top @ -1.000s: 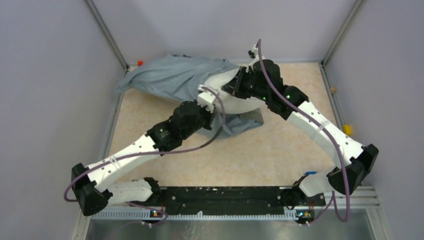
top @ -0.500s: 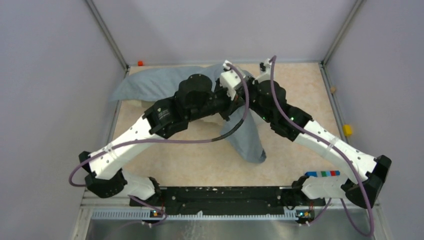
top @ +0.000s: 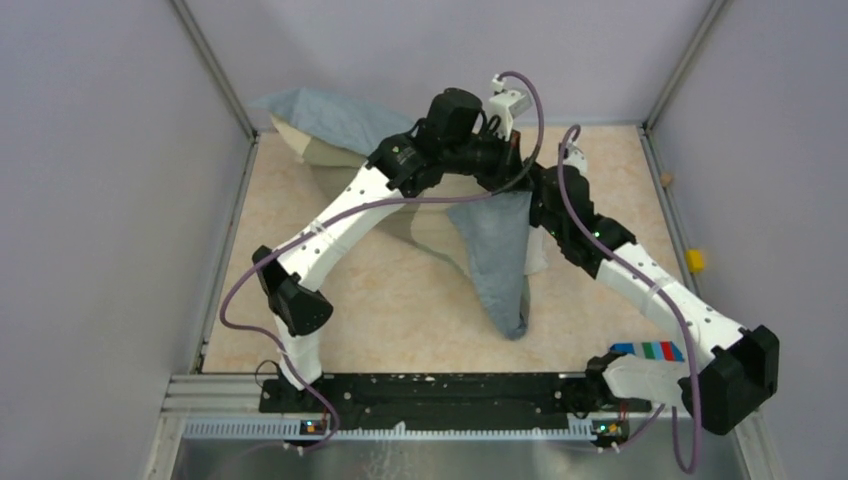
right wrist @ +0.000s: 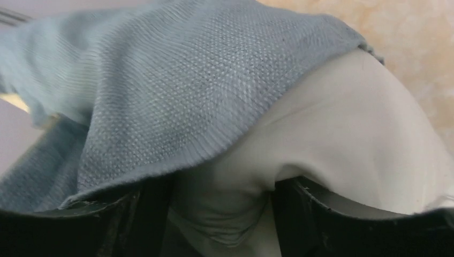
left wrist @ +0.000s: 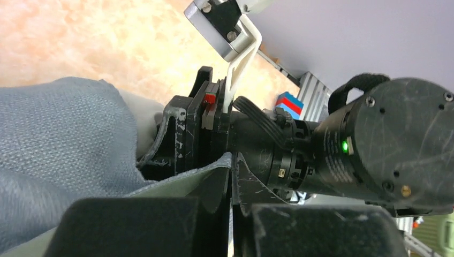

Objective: Put the pillow into the pillowcase

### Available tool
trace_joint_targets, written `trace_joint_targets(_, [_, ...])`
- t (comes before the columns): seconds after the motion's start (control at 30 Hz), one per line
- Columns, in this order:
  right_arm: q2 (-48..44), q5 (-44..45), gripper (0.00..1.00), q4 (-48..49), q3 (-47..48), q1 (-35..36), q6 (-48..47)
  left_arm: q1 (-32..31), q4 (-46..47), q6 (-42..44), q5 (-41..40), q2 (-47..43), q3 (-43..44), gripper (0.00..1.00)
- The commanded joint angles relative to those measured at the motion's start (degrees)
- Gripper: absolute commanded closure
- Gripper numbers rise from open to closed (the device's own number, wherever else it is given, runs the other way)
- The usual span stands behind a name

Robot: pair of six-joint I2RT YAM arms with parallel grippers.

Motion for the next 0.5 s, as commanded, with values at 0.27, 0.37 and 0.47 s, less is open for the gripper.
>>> trace_joint_targets(0.27, [-19.94, -7.45, 0.23, -10.16, -4.88, -4.4, -21.1, 11.21, 13.64, -3.41, -10.78, -2.81, -10.94, 1.0])
trace_joint_targets(0.37, [-25.14, -6.57, 0.21, -8.32, -7.91, -4.4, -24.94, 11.44, 12.85, -3.01, -10.46, -2.85, -11.08, 1.0])
trace_joint_targets(0.47, [-28.29, -6.31, 0.2, -8.08, -8.74, -4.4, -27.9, 11.54, 12.54, -2.7, -10.52, -3.25, -11.78, 1.0])
